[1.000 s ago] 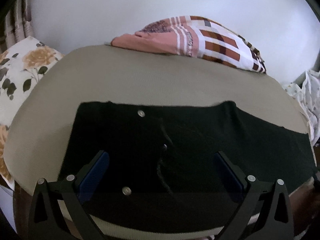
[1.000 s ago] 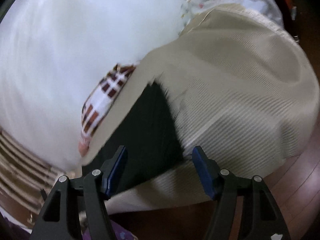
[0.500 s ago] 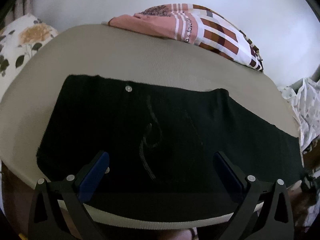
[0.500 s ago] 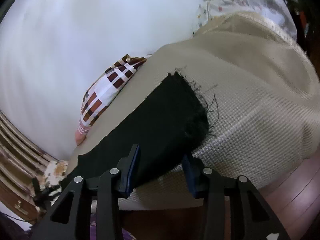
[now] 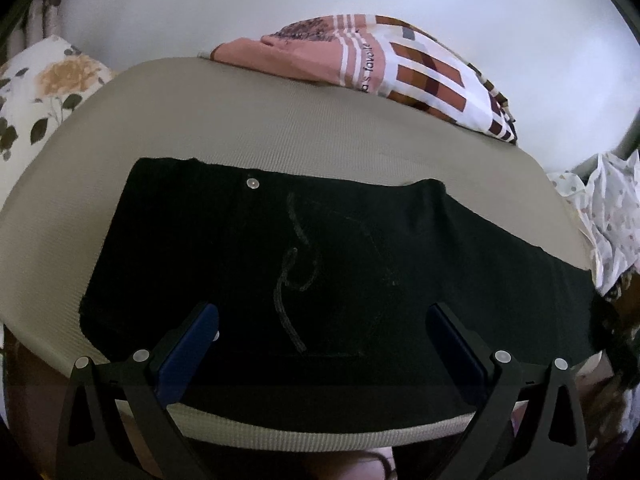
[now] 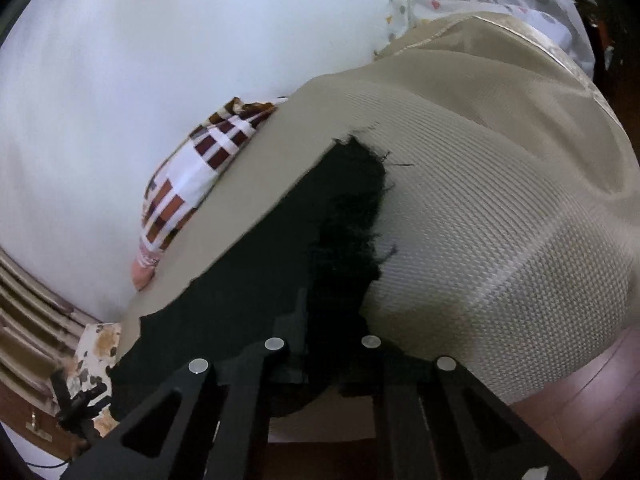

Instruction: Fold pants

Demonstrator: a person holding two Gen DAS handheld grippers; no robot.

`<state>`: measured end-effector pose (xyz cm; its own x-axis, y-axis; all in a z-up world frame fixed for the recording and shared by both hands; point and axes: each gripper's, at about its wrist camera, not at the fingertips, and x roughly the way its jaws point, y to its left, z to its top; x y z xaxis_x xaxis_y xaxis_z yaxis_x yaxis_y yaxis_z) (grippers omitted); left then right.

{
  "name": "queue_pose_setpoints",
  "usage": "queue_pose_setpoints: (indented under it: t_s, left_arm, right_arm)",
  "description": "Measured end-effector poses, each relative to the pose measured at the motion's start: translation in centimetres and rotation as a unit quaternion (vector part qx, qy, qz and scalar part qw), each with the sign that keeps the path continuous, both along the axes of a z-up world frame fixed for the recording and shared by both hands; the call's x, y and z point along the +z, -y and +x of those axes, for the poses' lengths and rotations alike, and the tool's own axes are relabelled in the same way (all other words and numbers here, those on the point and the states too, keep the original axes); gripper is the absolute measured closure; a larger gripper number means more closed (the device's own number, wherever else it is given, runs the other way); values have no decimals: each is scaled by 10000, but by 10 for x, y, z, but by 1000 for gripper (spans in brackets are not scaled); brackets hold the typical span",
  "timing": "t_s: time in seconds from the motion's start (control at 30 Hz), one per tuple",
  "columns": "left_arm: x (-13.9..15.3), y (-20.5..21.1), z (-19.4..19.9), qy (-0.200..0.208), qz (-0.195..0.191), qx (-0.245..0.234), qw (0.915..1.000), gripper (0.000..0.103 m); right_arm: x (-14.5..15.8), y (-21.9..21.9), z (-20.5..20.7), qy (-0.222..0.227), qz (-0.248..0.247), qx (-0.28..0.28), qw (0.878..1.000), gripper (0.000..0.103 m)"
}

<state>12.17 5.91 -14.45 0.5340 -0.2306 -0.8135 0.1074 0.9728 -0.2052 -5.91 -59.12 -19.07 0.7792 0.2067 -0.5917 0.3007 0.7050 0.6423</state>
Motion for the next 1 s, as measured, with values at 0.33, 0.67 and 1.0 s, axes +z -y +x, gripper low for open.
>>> queue_pose_setpoints:
  t_s: [0.33,0.67,1.0]
  left_arm:
    - [3,17,-18,260,379,-439,9980,0]
    - [0,49,-36,607,1404,-995,9832,0]
    - [-6,48,-34,425,1306,-1034,9851,0]
  right_arm:
    - [45,-77,47,279,-106,880,9957,94]
    - [29,-209,100,-2,-126,2180,9759,93]
    - [32,-272,116,-6,-209,2775,9605,93]
